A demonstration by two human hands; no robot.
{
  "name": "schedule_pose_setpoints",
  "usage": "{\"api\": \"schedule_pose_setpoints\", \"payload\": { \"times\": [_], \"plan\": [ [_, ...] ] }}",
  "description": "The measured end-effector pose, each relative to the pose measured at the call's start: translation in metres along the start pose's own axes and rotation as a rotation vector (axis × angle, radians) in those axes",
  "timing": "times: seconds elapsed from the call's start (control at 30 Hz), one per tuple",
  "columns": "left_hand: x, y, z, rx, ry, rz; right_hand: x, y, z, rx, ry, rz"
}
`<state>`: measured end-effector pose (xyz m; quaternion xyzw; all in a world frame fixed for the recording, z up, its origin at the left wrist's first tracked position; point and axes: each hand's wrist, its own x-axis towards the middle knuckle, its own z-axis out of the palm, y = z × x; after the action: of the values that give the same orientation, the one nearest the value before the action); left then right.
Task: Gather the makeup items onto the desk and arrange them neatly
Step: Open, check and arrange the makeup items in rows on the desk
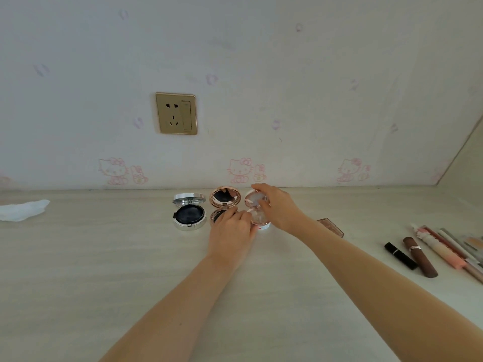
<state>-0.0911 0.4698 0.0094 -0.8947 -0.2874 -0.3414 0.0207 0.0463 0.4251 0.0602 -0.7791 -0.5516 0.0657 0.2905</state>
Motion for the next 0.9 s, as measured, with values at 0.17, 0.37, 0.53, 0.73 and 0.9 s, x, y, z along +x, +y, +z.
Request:
{"api": "schedule_pose_setpoints", "payload": {
  "times": [0.17, 0.37, 0.53, 0.73, 0.9],
  "plan": [
    [-0.005, -0.006, -0.002, -0.038, -0.020, -0.025, 0.001, -0.013, -0.004, -0.053, 0.030, -0.032],
    [-0.015, -0.025, -0.008, 0.000, 0.069, -0.020, 0.011, -0.039, 0.007, -0.142, -0.033, -0.114],
    [-0.020, -0.023, -0.017, -0.024, 0.003, -0.020, 0.011, -0.051, 0.011, -0.227, -0.039, -0.158],
    [-0.019, -0.026, -0.022, -0.036, -0.051, -0.020, 0.006, -0.054, 0.009, -0.234, -0.020, -0.167],
    [-0.023, -0.028, -0.018, -0.081, -0.125, -0.055, 0.004, -0.052, 0.010, -0.243, -0.059, -0.157]
  ]
}}
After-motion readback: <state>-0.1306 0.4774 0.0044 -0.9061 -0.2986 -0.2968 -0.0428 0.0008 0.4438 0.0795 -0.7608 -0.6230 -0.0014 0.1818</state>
